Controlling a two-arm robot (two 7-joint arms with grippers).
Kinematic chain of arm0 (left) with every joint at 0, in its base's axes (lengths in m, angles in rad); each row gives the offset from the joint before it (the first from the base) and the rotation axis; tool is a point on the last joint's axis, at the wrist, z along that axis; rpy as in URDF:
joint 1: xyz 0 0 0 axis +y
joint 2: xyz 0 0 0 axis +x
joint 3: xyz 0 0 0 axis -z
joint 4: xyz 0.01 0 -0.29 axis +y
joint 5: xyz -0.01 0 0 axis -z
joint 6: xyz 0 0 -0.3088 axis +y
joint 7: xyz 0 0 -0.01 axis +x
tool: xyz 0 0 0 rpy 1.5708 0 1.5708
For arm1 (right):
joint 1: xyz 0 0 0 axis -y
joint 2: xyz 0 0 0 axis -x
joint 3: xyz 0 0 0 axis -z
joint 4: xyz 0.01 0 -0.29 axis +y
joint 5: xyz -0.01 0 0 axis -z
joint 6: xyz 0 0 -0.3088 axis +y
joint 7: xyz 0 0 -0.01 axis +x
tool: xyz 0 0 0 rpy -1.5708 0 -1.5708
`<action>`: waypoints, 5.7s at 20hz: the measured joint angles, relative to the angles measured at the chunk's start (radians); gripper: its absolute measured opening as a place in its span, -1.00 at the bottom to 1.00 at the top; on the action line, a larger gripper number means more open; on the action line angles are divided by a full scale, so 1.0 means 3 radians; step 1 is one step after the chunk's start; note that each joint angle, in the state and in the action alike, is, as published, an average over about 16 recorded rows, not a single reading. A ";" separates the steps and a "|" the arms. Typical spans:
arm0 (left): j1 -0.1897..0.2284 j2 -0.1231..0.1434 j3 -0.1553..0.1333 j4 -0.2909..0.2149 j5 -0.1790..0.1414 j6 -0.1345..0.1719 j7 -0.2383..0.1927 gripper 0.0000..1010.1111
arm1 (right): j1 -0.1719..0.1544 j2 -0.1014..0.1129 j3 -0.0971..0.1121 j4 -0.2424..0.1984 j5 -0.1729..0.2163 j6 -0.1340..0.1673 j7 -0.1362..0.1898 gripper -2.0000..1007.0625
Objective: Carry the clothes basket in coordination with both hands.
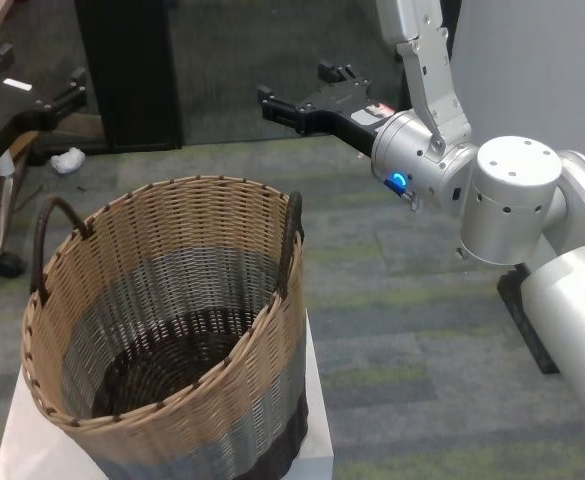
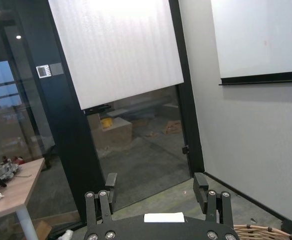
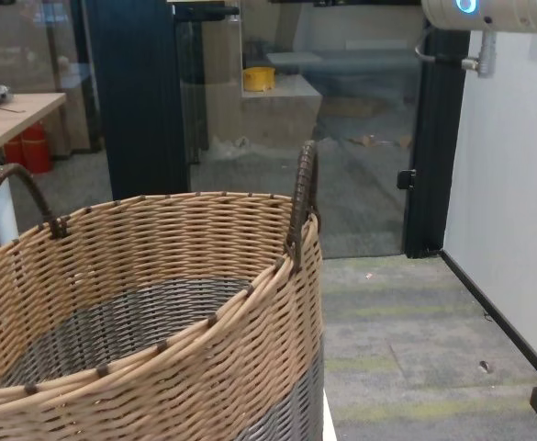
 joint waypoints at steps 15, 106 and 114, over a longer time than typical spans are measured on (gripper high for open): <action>-0.0007 0.0000 0.0004 0.0004 0.0003 0.0018 -0.0011 0.98 | 0.0000 0.0000 0.0000 0.0000 0.0000 0.0000 0.0000 1.00; -0.0003 0.0000 0.0000 0.0007 -0.0008 0.0001 -0.0016 0.98 | 0.0000 0.0000 0.0000 0.0000 0.0000 0.0000 0.0000 1.00; -0.0003 0.0000 0.0000 0.0007 -0.0008 0.0001 -0.0016 0.98 | 0.0000 0.0000 0.0000 0.0000 0.0000 0.0000 0.0000 1.00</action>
